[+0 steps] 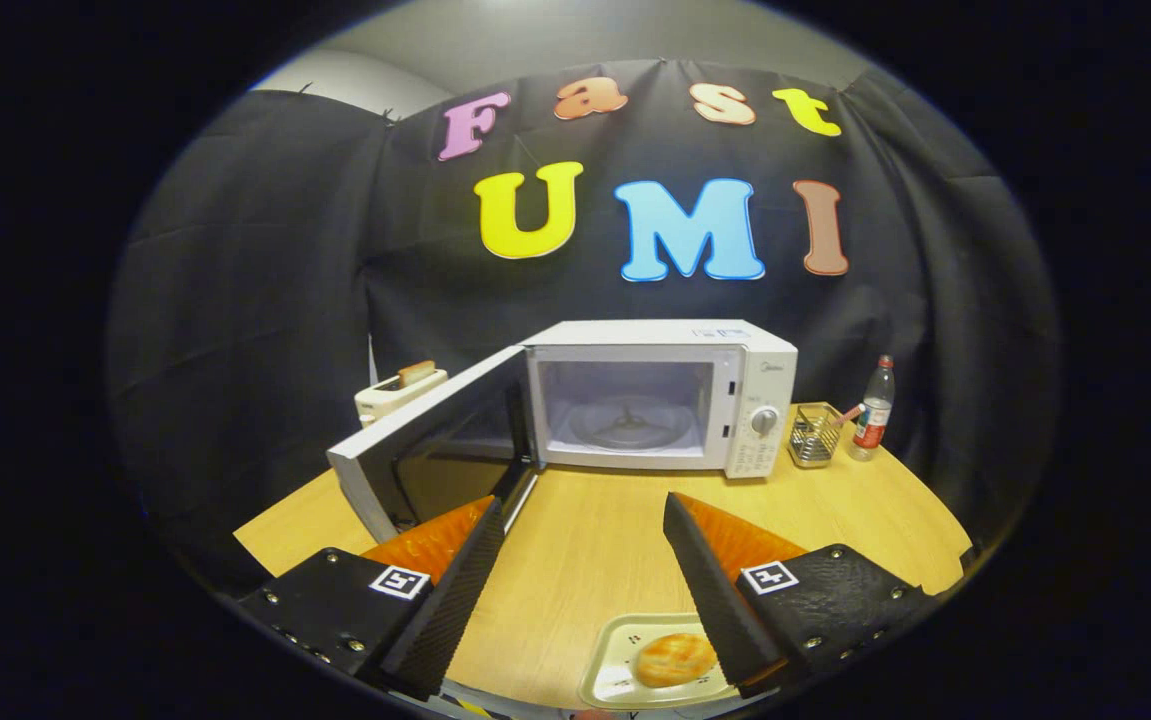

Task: Open the microwave, put the food inside, and close the microwave door.

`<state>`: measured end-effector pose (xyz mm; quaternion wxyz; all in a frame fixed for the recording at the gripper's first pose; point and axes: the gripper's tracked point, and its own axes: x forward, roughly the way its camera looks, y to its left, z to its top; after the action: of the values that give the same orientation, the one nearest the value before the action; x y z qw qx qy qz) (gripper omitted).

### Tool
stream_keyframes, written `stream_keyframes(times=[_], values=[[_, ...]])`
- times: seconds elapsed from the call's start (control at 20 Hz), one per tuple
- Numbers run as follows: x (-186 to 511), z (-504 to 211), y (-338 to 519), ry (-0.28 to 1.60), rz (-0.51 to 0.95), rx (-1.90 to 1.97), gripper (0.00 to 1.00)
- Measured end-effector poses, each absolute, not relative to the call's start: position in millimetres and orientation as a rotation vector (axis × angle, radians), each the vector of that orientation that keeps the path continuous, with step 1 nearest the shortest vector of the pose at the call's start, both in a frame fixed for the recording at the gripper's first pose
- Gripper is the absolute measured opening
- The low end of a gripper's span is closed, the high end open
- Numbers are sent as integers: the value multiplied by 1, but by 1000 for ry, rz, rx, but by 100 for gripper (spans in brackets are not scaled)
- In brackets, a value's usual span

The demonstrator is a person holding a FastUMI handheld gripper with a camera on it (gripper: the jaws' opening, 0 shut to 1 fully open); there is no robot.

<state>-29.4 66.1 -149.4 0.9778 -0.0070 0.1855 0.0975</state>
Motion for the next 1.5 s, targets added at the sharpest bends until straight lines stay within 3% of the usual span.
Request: stream_keyframes(times=[0.85,1.5], values=[[-53,-286,-14,763,32,-87,98],[-82,-341,-13,942,64,-67,98]])
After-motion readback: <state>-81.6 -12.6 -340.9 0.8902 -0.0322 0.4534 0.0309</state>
